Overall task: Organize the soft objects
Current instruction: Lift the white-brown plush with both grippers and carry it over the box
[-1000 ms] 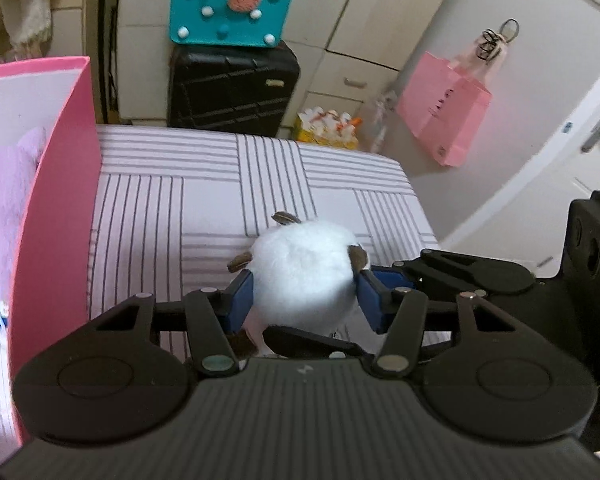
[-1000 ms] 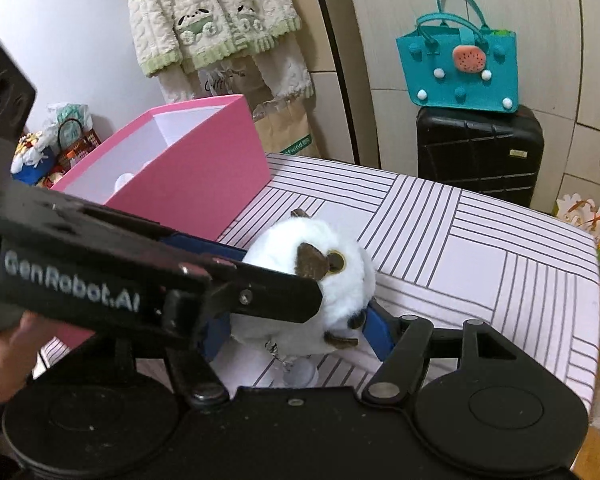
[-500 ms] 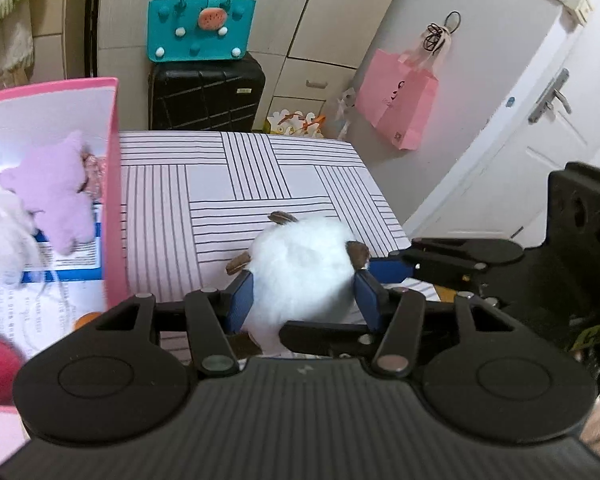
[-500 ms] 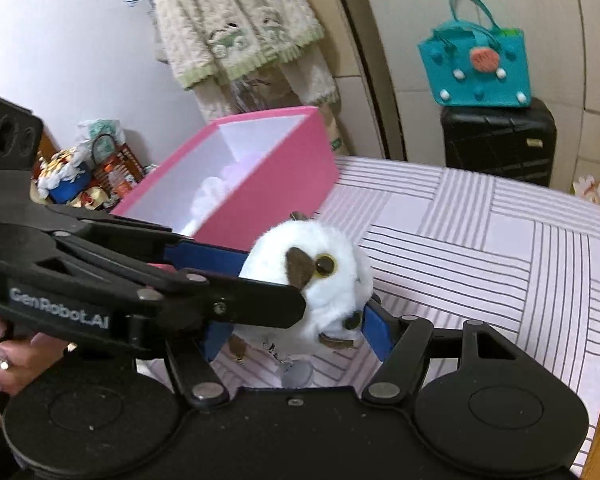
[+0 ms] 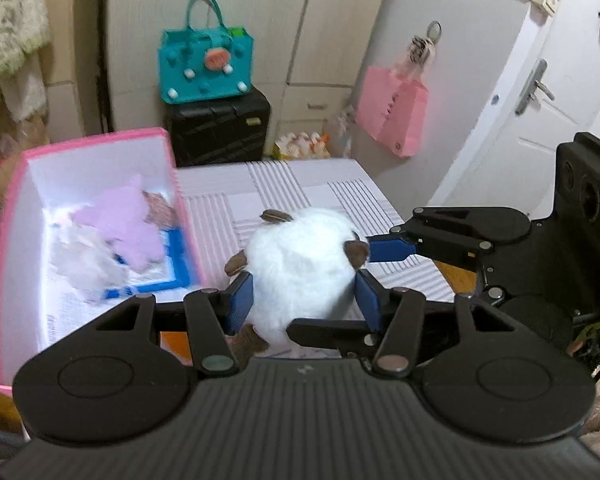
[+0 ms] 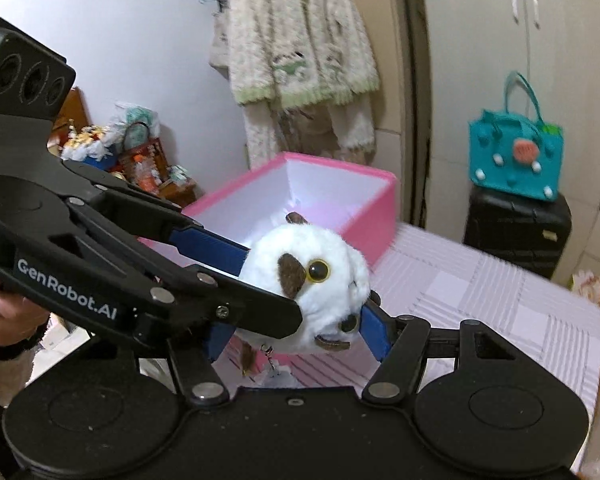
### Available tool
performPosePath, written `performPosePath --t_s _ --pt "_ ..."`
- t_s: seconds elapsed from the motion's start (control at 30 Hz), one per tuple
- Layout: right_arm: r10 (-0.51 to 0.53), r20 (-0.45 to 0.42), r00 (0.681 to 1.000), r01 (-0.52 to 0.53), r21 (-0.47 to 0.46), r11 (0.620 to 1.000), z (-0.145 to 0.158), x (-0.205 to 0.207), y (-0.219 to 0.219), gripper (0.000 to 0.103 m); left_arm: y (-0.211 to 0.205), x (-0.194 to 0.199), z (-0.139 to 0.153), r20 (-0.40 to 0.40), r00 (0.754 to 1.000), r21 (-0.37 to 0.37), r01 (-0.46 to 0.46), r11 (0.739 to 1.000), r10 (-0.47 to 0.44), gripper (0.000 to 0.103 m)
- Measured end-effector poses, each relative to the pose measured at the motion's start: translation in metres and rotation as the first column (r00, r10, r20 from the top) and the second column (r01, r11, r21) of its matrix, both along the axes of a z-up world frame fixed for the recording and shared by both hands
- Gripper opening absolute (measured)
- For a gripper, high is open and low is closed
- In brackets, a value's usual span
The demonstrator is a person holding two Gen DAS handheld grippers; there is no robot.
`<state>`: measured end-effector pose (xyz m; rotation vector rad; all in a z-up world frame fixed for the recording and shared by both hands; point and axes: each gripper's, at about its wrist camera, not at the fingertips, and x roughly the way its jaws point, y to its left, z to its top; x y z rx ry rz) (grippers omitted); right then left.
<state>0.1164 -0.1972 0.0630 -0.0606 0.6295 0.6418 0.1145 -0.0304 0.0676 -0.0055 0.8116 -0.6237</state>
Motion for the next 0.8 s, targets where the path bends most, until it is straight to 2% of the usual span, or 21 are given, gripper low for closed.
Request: performPosePath --t_s 0.13,0.27,0.5,0.63,0.8 --pt "0.06 0.063 0.996 -0.061 0.015 0.998 0.013 0.007 0.024 0.071 0.029 -0.004 0.017 0.041 0.998 -0.005 -0.044 0.999 0.044 0.053" --pt "0.117 0.039 0.992 -0.119 0.049 0.992 0.019 0.028 0.045 0.071 0.06 0.004 0.021 0.047 0.993 -0.032 -0.104 0.994 0.105 0.053" --pt "0.189 0.063 0.98 -0.194 0.075 0.978 0.012 0.067 0.084 0.071 0.107 0.04 0.016 -0.003 0.983 -0.064 -0.184 0.981 0.185 0.054" --pt "0.218 0.003 0.976 -0.217 0.095 0.972 -0.001 0.1 0.104 0.07 0.123 0.066 0.005 -0.035 0.974 -0.05 -0.227 0.973 0.226 0.054" --pt "0.244 -0.084 0.966 -0.244 0.006 0.97 -0.023 0.128 0.135 0.067 0.139 0.096 -0.023 -0.1 0.962 -0.012 -0.258 0.966 0.255 0.054"
